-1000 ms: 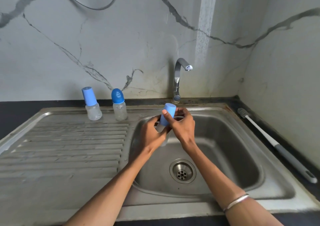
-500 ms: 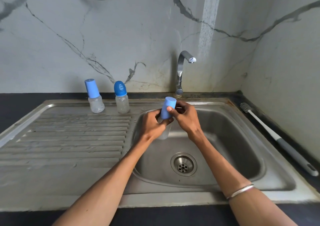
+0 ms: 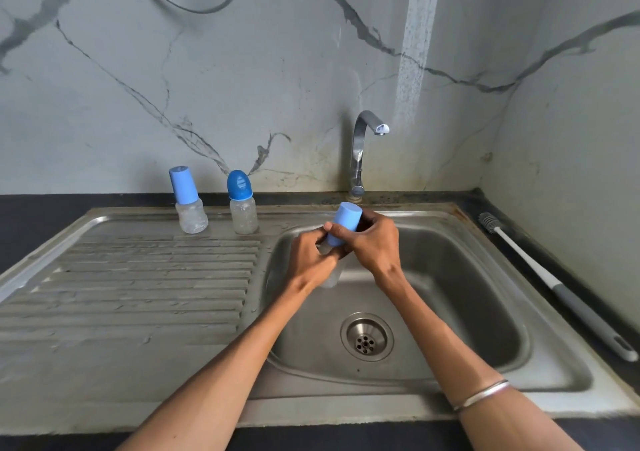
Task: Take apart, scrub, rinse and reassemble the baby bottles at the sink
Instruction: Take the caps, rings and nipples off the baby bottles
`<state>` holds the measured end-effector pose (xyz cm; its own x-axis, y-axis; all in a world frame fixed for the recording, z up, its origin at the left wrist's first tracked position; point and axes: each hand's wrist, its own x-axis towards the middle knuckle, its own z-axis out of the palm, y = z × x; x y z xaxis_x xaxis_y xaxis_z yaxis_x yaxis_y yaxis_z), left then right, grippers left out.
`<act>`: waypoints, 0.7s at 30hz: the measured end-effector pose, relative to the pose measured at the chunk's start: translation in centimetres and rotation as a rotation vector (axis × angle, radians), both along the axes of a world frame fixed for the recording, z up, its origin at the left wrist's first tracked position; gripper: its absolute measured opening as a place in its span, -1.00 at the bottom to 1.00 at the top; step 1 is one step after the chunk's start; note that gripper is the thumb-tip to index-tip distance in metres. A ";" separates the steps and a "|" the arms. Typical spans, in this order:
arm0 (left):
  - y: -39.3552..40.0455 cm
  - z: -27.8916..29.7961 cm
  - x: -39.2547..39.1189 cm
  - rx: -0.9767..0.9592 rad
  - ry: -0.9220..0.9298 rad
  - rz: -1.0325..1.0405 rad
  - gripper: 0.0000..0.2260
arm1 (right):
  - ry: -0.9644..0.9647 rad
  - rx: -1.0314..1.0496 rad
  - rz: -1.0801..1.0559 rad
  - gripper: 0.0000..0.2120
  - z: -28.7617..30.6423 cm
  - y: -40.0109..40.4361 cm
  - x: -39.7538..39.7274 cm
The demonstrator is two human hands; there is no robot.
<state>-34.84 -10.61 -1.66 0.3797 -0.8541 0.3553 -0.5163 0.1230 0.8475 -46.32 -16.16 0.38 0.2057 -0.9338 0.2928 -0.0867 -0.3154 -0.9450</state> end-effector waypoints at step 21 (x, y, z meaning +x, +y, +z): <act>-0.7 -1.8 1.5 0.007 -0.035 -0.010 -0.66 | -0.210 0.116 0.199 -0.63 0.3 -2.9 -2.8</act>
<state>-33.31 -11.27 -3.42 0.3587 -0.8603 0.3623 -0.5448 0.1223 0.8296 -49.16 -19.03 0.68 0.3339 -0.9110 0.2420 0.1666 -0.1956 -0.9664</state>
